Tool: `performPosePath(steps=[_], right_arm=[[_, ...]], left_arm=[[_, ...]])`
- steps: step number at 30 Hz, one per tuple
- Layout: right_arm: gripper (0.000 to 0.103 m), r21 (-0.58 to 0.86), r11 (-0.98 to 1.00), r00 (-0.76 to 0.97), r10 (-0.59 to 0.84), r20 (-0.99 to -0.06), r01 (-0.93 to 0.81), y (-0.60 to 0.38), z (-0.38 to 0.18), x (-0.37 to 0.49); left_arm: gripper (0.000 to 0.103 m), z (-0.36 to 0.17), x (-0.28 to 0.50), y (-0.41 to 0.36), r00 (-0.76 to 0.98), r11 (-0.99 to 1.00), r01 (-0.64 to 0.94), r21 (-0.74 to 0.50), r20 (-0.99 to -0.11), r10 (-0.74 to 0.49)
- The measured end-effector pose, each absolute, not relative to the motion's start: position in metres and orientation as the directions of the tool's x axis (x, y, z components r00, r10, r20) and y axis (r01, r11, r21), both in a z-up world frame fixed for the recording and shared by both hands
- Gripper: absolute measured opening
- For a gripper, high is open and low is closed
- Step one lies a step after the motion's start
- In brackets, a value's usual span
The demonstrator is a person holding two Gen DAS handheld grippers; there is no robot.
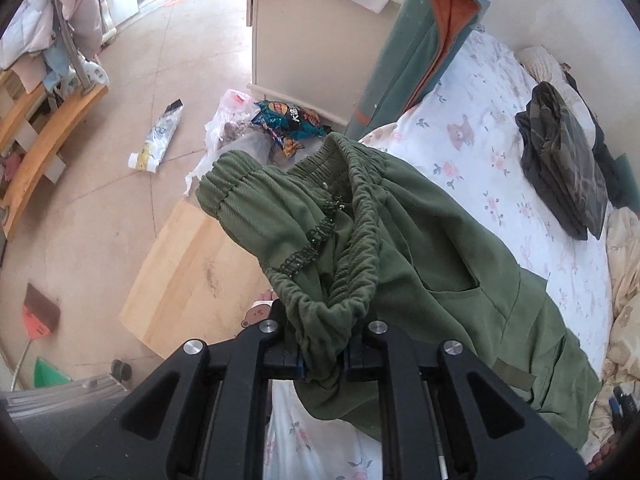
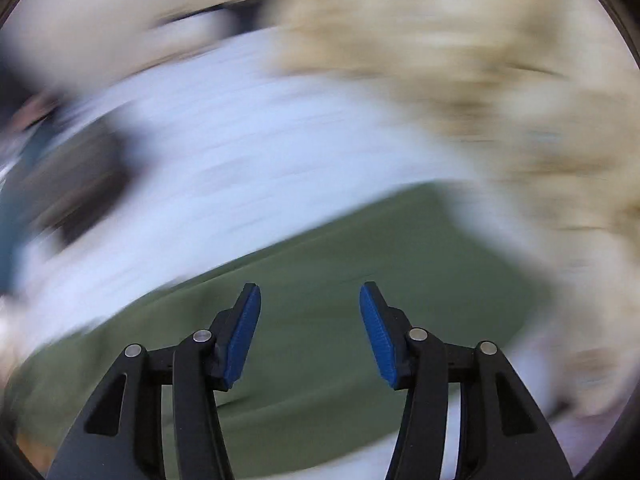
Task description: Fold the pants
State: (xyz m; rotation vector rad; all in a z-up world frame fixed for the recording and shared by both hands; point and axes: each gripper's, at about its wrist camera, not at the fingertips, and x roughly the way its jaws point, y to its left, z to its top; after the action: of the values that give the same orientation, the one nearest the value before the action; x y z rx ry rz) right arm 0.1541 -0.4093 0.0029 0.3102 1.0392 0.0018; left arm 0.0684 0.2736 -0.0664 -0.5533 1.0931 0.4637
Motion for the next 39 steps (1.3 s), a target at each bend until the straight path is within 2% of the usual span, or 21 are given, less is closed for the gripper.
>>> performPosePath(steps=[2,4,5,10,12,14,16,21,26,28,31,36,37,38,39], right_arm=[[0.025,0.366,0.930,0.446,0.333,-0.831,-0.013,-0.327,-0.014,0.151],[0.018,0.489,0.863,0.341,0.500,-0.796,-0.123,-0.245,-0.039,0.144],[0.014,0.510,0.846,0.302,0.532,-0.791,-0.157,-0.215,-0.048,0.137],[0.010,0.546,0.779,0.106,0.599,-0.794,-0.309,-0.086,-0.103,0.099],[0.010,0.550,0.770,-0.036,0.571,-0.820,-0.325,-0.059,-0.137,0.087],[0.006,0.489,0.792,-0.020,0.518,-0.855,-0.365,-0.055,-0.144,0.079],[0.010,0.494,0.791,-0.016,0.524,-0.852,-0.360,-0.058,-0.132,0.083],[0.009,0.464,0.793,0.149,0.554,-0.819,-0.395,-0.054,-0.080,0.107],[0.009,0.445,0.844,0.060,0.482,-0.874,-0.300,-0.029,-0.136,0.139],[0.002,0.422,0.850,0.080,0.467,-0.881,-0.315,-0.020,-0.136,0.143],[0.009,0.468,0.827,0.091,0.516,-0.852,-0.311,-0.041,-0.115,0.137],[0.012,0.539,0.787,0.169,0.600,-0.782,-0.301,-0.119,-0.067,0.117],[0.024,0.531,0.794,0.190,0.594,-0.782,-0.295,-0.141,-0.060,0.110],[0.055,0.517,0.808,0.208,0.577,-0.790,-0.282,-0.160,-0.054,0.107],[0.069,0.506,0.821,0.228,0.563,-0.795,-0.264,-0.178,-0.051,0.103]], left_arm=[[0.010,-0.069,0.068,0.273,0.382,0.781,-0.599,-0.178,-0.920,0.084],[0.010,-0.070,0.067,0.274,0.388,0.782,-0.592,-0.196,-0.919,0.064],[0.010,-0.069,0.066,0.273,0.395,0.784,-0.586,-0.204,-0.917,0.057],[0.010,-0.059,0.064,0.264,0.456,0.818,-0.517,-0.253,-0.890,0.013],[0.010,-0.056,0.065,0.258,0.471,0.834,-0.485,-0.263,-0.882,-0.005],[0.010,-0.057,0.067,0.252,0.470,0.842,-0.465,-0.272,-0.882,-0.026],[0.010,-0.055,0.067,0.249,0.474,0.849,-0.457,-0.266,-0.880,-0.021],[0.010,-0.044,0.070,0.236,0.504,0.869,-0.413,-0.271,-0.863,-0.030],[0.010,-0.034,0.075,0.218,0.531,0.900,-0.357,-0.251,-0.847,-0.026],[0.010,-0.030,0.077,0.211,0.537,0.911,-0.338,-0.237,-0.843,-0.020],[0.010,-0.026,0.078,0.204,0.548,0.920,-0.322,-0.224,-0.836,-0.012],[0.010,-0.016,0.081,0.186,0.580,0.947,-0.267,-0.178,-0.815,0.010],[0.010,-0.013,0.082,0.177,0.593,0.958,-0.242,-0.155,-0.805,0.020],[0.010,-0.010,0.083,0.170,0.600,0.966,-0.221,-0.135,-0.800,0.026],[0.010,-0.007,0.083,0.161,0.606,0.974,-0.202,-0.105,-0.794,0.040]])
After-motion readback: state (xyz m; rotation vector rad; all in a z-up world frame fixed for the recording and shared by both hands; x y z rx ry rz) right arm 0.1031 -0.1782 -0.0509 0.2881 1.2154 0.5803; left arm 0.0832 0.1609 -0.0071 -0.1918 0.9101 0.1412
